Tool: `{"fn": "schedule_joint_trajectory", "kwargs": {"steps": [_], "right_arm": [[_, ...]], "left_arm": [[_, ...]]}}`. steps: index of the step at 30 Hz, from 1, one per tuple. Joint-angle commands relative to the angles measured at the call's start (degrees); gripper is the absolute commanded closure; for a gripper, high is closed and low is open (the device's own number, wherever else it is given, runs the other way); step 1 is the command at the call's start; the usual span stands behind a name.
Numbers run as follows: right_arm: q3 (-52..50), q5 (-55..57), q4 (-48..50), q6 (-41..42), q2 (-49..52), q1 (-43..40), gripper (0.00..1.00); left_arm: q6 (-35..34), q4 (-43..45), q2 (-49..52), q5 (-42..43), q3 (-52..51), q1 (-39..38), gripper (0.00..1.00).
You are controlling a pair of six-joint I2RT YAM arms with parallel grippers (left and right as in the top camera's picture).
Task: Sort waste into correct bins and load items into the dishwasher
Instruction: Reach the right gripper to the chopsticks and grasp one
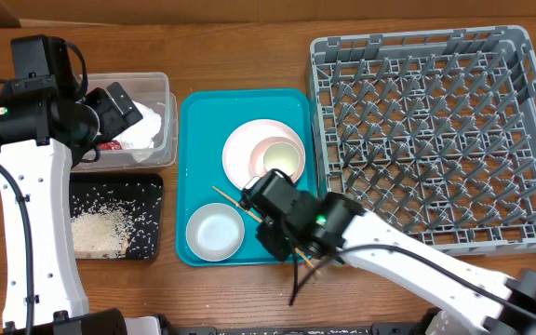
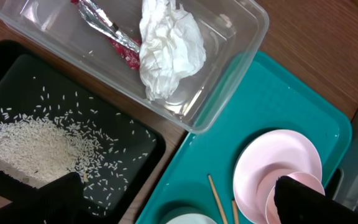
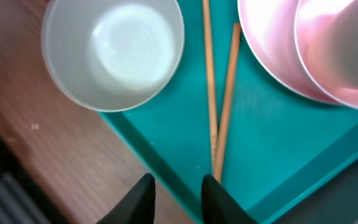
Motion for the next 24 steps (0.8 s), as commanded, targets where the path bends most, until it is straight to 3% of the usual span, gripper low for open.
{"fn": "schedule_joint_trajectory", "kwargs": {"steps": [1,10,24], "right_arm": [[-0.2,2.7,1.4,0.1,4.2,0.1,0.74],[-0.3,7.6,6.0,0.1,14.0,0.1,0.74],[-5.0,8.1,11.7,0.1,14.0,0.0,0.75]], "left_arm": [[0.5,-0.1,0.0,-0.6,0.3,-0.3,0.00],[0.5,-0.1,0.0,-0.6,0.3,-0.4,0.00],[0.5,-0.1,0.0,-0.6,0.3,-0.4,0.00]]}}
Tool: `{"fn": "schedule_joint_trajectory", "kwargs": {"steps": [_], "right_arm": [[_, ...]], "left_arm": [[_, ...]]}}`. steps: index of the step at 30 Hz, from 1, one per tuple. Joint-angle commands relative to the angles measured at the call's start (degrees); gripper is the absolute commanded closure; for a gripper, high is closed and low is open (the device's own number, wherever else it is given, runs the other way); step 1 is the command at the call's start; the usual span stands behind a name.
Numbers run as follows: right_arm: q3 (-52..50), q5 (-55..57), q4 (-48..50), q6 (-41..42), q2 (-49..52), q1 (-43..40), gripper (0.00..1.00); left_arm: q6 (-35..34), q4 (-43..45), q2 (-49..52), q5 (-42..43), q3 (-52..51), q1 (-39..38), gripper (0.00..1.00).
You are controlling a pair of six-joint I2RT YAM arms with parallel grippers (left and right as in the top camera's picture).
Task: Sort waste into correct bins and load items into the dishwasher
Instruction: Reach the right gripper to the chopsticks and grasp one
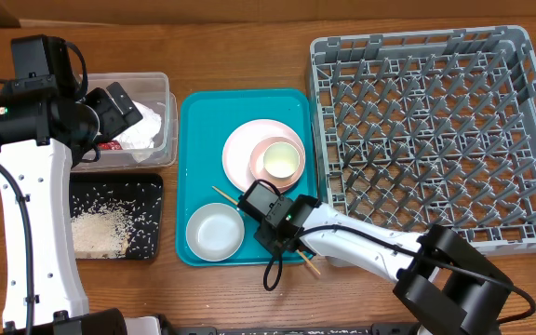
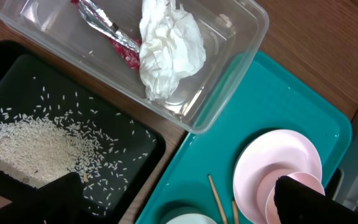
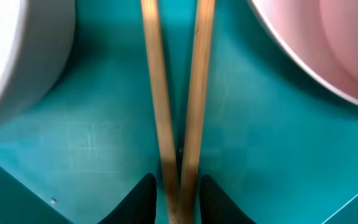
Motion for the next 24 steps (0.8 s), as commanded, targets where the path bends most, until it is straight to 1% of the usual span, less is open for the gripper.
{"fn": "schedule_joint_trajectory", "kwargs": {"steps": [1,7,10,12,16,18,21,24], "right_arm": [[-0.3,0.6,0.6,0.2,0.0,0.1,0.78],[-0.3,0.6,0.6,0.2,0.0,0.1,0.92],[-0.2,0.6,0.6,0.2,0.0,0.1,0.96],[0.9,0.6,-0.8,0.2,-0.1,0.1,0.96],[8.8,0.6,-8.5,0.2,-1.2,0.1,0.96],[11.6,0.6,-10.4,0.2,-2.4,0.1,0.96],[14.7,0.6,-10.8,0.2,-5.1,0.1,0.96],[16.2,1.3,-10.9,0.2,-10.6,-1.5,0.96]], "left_arm": [[0.5,-0.1,0.0,-0.6,0.3,-0.4,0.00],[0.5,-0.1,0.1,-0.6,0.3,-0.4,0.00],[0.5,-0.1,0.1,-0.6,0.3,-0.4,0.00],[0.5,-0.1,0.1,-0.6,0.3,-0.4,0.00],[0.5,-0.1,0.1,-0.6,0.3,-0.4,0.00],[0.5,-0.1,0.1,-0.6,0.3,-0.4,0.00],[0.5,-0.1,0.1,-0.6,0.3,-0.4,0.00],[0.5,-0.1,0.1,-0.6,0.3,-0.4,0.00]]}}
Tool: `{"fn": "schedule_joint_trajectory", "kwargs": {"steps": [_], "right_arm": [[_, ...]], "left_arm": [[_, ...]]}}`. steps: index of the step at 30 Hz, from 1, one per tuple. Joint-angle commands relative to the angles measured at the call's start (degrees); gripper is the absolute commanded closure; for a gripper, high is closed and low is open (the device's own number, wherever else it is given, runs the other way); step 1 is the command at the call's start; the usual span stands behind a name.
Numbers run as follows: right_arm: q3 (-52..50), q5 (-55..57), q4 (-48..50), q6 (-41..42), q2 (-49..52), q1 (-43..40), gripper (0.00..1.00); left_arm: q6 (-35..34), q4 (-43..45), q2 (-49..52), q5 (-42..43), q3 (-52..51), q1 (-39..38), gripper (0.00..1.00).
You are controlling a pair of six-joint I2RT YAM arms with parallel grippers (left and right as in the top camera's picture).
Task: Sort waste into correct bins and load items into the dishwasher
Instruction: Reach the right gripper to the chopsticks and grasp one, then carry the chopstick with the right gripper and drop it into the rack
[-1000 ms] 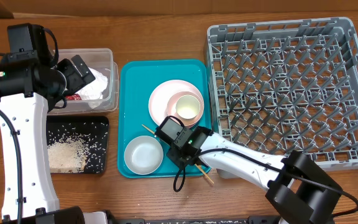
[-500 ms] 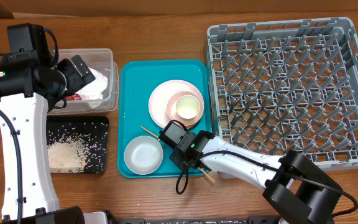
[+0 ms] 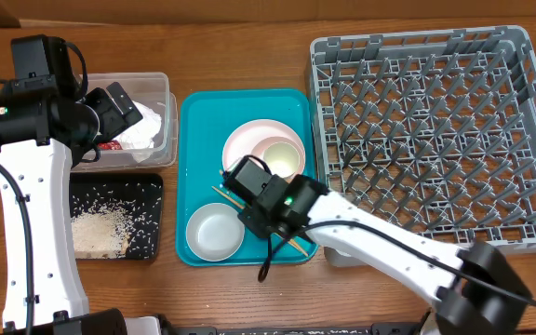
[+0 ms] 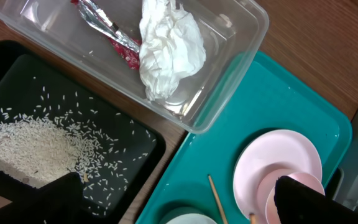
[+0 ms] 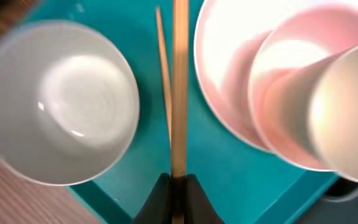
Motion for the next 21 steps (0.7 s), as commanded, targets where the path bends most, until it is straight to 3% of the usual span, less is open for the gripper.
{"fn": "schedule_joint_trajectory", "kwargs": {"steps": [1,12,21], "right_arm": [[2.0,1.0,-0.1,0.2,-6.4,-2.8,0.96],[1.9,1.8,0.2,0.2,-9.2,-30.1,0.96],[1.6,2.4,1.7,-0.3,-4.6,-34.6,0.96]], "left_arm": [[0.5,-0.1,0.1,-0.6,0.3,-0.4,0.00],[0.5,-0.1,0.1,-0.6,0.3,-0.4,0.00],[0.5,-0.1,0.1,-0.6,0.3,-0.4,0.00]]}}
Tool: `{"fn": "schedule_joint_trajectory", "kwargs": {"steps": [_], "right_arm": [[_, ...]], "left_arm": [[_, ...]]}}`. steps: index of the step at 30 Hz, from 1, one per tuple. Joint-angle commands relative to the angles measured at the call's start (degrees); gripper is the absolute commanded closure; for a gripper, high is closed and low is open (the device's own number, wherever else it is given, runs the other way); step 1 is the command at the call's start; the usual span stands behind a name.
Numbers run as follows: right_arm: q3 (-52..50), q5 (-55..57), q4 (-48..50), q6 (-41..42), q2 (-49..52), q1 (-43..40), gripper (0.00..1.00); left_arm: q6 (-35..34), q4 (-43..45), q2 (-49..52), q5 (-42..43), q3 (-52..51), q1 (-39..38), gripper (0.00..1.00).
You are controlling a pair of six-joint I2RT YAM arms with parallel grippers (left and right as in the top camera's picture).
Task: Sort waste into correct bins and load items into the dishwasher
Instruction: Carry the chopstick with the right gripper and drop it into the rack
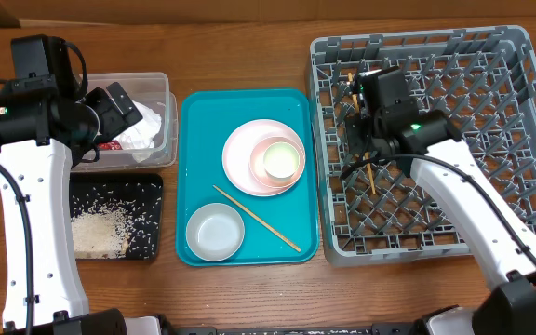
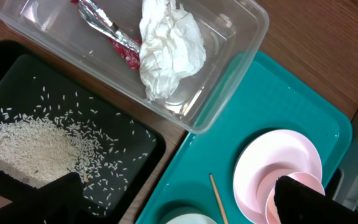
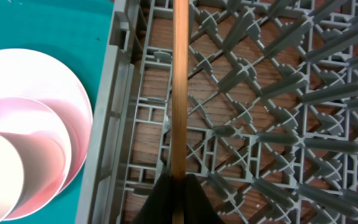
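My right gripper (image 3: 179,186) is shut on one wooden chopstick (image 3: 179,87) and holds it over the left part of the grey dish rack (image 1: 529,56). From overhead the right gripper (image 1: 372,140) sits above the rack's left columns. The second chopstick (image 1: 256,218) lies slantwise on the teal tray (image 1: 194,140), also seen as the chopstick (image 2: 219,198). A white bowl (image 1: 215,231) and a pink plate (image 1: 240,149) carrying a pink bowl and a pale cup (image 1: 282,160) rest on that tray. My left gripper (image 2: 176,186) hangs open and empty above the clear bin (image 1: 156,79).
The clear bin holds a crumpled white tissue (image 2: 166,50) and a foil wrapper (image 2: 104,28). A black tray with rice (image 1: 110,219) lies at the front left. The rack's prongs stand close under the held chopstick.
My right gripper, then over the teal tray between the white bowl and the pink plate, is now over the rack's left side, still shut on the chopstick. The left arm is unchanged.
My right gripper stood open above the near ends of two chopsticks at the tray's front. Then its jaws were down around both sticks. Then it was shut on one, held over the tray, and now holds it over the rack; the other stays on the tray.
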Motion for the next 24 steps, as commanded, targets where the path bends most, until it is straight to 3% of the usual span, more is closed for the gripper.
{"fn": "schedule_joint_trajectory", "kwargs": {"steps": [1,13,16,24], "right_arm": [[1.2,1.1,1.5,-0.2,2.4,-0.2,0.96],[1.2,4.6,2.9,-0.4,8.1,-0.2,0.96],[1.2,4.6,2.8,-0.4,8.1,-0.2,0.83],[2.9,0.2,1.3,-0.4,7.6,0.3,0.81]], "left_arm": [[0.5,-0.1,0.1,-0.6,0.3,-0.4,0.00],[0.5,-0.1,0.1,-0.6,0.3,-0.4,0.00],[0.5,-0.1,0.1,-0.6,0.3,-0.4,0.00],[0.5,-0.1,0.1,-0.6,0.3,-0.4,0.00]]}}
